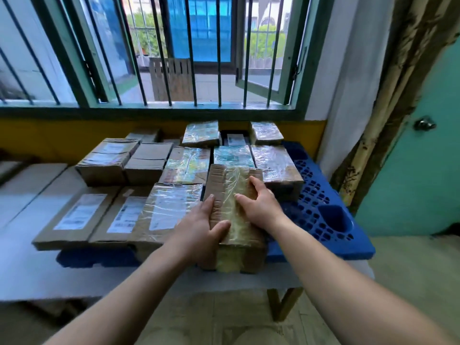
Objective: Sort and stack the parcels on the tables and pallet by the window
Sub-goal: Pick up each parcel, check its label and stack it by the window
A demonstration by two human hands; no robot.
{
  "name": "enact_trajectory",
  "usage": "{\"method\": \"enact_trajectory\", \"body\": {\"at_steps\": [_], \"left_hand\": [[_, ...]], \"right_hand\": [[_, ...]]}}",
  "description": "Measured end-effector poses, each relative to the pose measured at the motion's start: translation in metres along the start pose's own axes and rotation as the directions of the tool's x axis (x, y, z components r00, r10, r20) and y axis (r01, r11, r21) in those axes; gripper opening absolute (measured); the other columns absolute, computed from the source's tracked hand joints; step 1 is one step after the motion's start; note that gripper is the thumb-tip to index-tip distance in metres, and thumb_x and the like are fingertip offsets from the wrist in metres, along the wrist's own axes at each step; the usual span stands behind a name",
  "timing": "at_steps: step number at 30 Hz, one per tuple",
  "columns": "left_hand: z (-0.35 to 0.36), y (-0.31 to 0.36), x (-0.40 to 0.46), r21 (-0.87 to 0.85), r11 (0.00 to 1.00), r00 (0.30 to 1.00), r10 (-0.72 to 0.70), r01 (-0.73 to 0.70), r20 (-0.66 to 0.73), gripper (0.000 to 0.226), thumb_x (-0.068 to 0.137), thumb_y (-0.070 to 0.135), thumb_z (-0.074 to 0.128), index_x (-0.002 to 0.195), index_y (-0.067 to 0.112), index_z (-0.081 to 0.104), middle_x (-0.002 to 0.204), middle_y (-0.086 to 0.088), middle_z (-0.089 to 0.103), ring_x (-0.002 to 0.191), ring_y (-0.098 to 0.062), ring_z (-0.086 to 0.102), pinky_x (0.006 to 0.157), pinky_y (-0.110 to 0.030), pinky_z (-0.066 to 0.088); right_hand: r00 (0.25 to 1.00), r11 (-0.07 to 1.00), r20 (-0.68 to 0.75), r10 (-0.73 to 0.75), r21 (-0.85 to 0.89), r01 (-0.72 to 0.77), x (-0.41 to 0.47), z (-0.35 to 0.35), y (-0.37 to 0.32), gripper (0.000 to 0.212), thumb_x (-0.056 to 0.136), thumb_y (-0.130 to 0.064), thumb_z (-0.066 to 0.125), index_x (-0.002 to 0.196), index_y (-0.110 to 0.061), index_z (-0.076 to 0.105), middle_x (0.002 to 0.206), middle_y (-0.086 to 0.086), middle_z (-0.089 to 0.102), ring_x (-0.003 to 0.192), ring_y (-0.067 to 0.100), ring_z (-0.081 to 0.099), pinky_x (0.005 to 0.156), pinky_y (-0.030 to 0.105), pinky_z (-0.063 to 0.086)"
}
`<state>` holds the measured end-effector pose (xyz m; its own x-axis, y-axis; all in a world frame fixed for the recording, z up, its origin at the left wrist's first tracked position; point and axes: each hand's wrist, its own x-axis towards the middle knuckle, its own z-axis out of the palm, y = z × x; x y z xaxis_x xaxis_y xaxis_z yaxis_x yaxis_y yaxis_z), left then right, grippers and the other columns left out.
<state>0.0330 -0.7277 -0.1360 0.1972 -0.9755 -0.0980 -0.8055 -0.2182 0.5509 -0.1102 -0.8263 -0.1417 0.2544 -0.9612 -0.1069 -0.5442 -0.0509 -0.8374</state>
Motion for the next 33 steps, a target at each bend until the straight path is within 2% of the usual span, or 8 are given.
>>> {"method": "enact_trajectory", "body": {"at_steps": [4, 7, 11, 18, 20, 23, 27, 33], "left_hand": [[0.01, -0.01, 0.011, 0.138, 0.987, 0.996, -0.09, 0.086, 0.021, 0.075, 0.092, 0.06, 0.039, 0.153, 0.032, 0.007, 0.16, 0.0, 0.016, 0.147, -0.024, 0.012, 0.116, -0.057, 0.008], [0.01, -0.012, 0.018, 0.147, 0.985, 0.995, -0.097, 0.091, 0.035, 0.076, 0.09, 0.065, 0.038, 0.152, 0.036, 0.005, 0.16, 0.002, 0.015, 0.146, -0.026, 0.013, 0.113, -0.062, 0.011], [0.004, -0.008, 0.028, 0.218, 0.97, 0.992, -0.12, 0.109, 0.039, 0.076, 0.089, 0.068, 0.034, 0.152, 0.036, 0.005, 0.16, 0.001, 0.018, 0.144, -0.026, 0.02, 0.111, -0.057, 0.02], [-0.007, 0.007, 0.034, 0.285, 0.941, 0.975, -0.211, 0.183, 0.07, 0.072, 0.09, 0.069, 0.03, 0.15, 0.044, 0.0, 0.158, -0.006, 0.021, 0.143, -0.035, 0.017, 0.113, -0.055, 0.02], [-0.013, 0.006, 0.038, 0.273, 0.946, 0.97, -0.212, 0.174, 0.116, 0.074, 0.089, 0.07, 0.033, 0.15, 0.044, 0.0, 0.157, -0.009, 0.023, 0.143, -0.036, 0.019, 0.114, -0.052, 0.022], [-0.027, -0.002, 0.041, 0.194, 0.975, 0.974, -0.142, 0.107, 0.177, 0.078, 0.09, 0.065, 0.042, 0.153, 0.034, 0.006, 0.157, -0.006, 0.026, 0.142, -0.029, 0.028, 0.115, -0.041, 0.025], [-0.062, -0.028, 0.033, 0.144, 0.988, 0.98, -0.085, 0.06, 0.178, 0.075, 0.093, 0.055, 0.047, 0.153, 0.029, 0.011, 0.158, -0.004, 0.024, 0.141, -0.023, 0.031, 0.112, -0.033, 0.027], [-0.131, -0.109, 0.005, 0.106, 0.99, 0.992, -0.103, 0.094, 0.077, 0.076, 0.09, 0.046, 0.059, 0.152, 0.028, 0.019, 0.156, -0.002, 0.028, 0.141, -0.021, 0.032, 0.115, -0.038, 0.028]], "right_hand": [[0.998, 0.999, 0.049, 0.045, -0.03, -0.043, 0.012, 0.011, 0.008, 0.073, 0.091, -0.046, 0.062, 0.153, -0.032, 0.027, 0.147, 0.009, 0.038, 0.126, 0.026, 0.048, 0.104, 0.036, 0.042], [0.997, 0.998, 0.055, 0.056, -0.033, -0.054, 0.022, 0.011, 0.007, 0.074, 0.09, -0.047, 0.063, 0.153, -0.033, 0.027, 0.147, 0.008, 0.04, 0.124, 0.027, 0.05, 0.104, 0.04, 0.044], [0.998, 0.996, 0.051, 0.033, -0.087, -0.028, 0.036, 0.011, 0.006, 0.071, 0.091, -0.047, 0.062, 0.153, -0.031, 0.029, 0.145, 0.01, 0.041, 0.123, 0.029, 0.05, 0.102, 0.037, 0.042], [0.998, 0.984, 0.062, 0.033, -0.177, -0.021, 0.057, 0.011, 0.001, 0.069, 0.09, -0.051, 0.059, 0.151, -0.035, 0.028, 0.145, 0.011, 0.041, 0.123, 0.031, 0.051, 0.1, 0.037, 0.042], [0.997, 0.971, 0.066, 0.048, -0.236, -0.031, 0.057, 0.01, -0.005, 0.07, 0.09, -0.055, 0.057, 0.151, -0.037, 0.027, 0.148, 0.011, 0.039, 0.125, 0.032, 0.05, 0.102, 0.039, 0.042], [0.997, 0.929, 0.057, 0.06, -0.369, -0.035, 0.05, 0.008, -0.017, 0.073, 0.091, -0.058, 0.054, 0.153, -0.034, 0.023, 0.155, 0.011, 0.027, 0.136, 0.036, 0.037, 0.11, 0.048, 0.037], [1.0, 0.884, 0.025, -0.018, -0.466, 0.027, 0.038, 0.015, -0.044, 0.077, 0.093, -0.059, 0.051, 0.155, -0.028, 0.02, 0.161, 0.011, 0.017, 0.146, 0.037, 0.022, 0.115, 0.052, 0.029], [0.988, 0.867, 0.048, -0.148, -0.475, 0.153, 0.027, 0.086, -0.128, 0.073, 0.092, -0.058, 0.054, 0.152, -0.024, 0.03, 0.156, 0.012, 0.03, 0.14, 0.034, 0.034, 0.111, 0.048, 0.035]]}}
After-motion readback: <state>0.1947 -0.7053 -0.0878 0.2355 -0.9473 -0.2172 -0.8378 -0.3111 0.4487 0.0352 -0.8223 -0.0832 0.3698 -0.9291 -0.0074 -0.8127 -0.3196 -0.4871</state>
